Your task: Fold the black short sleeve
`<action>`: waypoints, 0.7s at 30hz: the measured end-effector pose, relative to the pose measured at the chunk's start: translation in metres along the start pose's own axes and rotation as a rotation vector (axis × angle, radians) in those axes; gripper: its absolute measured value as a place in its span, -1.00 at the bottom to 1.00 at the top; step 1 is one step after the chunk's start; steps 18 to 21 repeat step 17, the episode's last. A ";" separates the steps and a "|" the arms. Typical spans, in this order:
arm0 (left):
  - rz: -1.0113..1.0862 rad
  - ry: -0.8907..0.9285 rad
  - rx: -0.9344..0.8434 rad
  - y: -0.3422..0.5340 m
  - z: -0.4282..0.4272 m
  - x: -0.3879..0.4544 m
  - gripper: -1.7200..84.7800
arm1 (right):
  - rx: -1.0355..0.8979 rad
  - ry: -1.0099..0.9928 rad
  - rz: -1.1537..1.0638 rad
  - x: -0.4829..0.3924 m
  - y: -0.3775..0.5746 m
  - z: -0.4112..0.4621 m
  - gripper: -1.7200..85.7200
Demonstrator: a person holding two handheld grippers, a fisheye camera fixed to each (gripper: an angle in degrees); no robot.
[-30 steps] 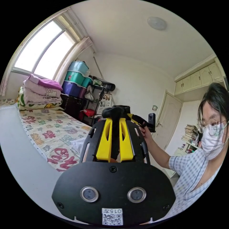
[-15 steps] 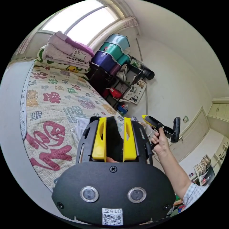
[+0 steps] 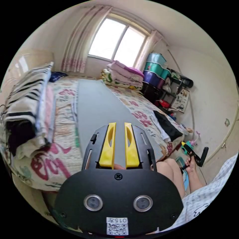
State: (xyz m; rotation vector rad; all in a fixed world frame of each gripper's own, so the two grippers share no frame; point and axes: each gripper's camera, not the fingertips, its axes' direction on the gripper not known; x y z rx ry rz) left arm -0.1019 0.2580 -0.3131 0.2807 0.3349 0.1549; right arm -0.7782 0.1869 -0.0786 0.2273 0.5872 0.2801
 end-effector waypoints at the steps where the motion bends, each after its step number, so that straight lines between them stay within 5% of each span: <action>1: -0.019 -0.084 0.062 0.003 -0.036 -0.016 -0.80 | -0.004 -0.029 -0.009 -0.017 0.011 0.002 -0.97; 5: -0.076 -0.364 0.239 0.020 -0.134 -0.060 -0.78 | -0.062 -0.218 -0.125 -0.073 0.030 0.018 -0.97; 11: -0.094 -0.589 0.194 0.052 -0.169 -0.093 -0.70 | -0.158 -0.328 -0.210 -0.116 0.083 0.033 -0.96; 21: -0.269 -0.626 0.176 0.079 -0.188 -0.164 -0.66 | -0.288 -0.340 -0.241 -0.119 0.153 0.057 -0.96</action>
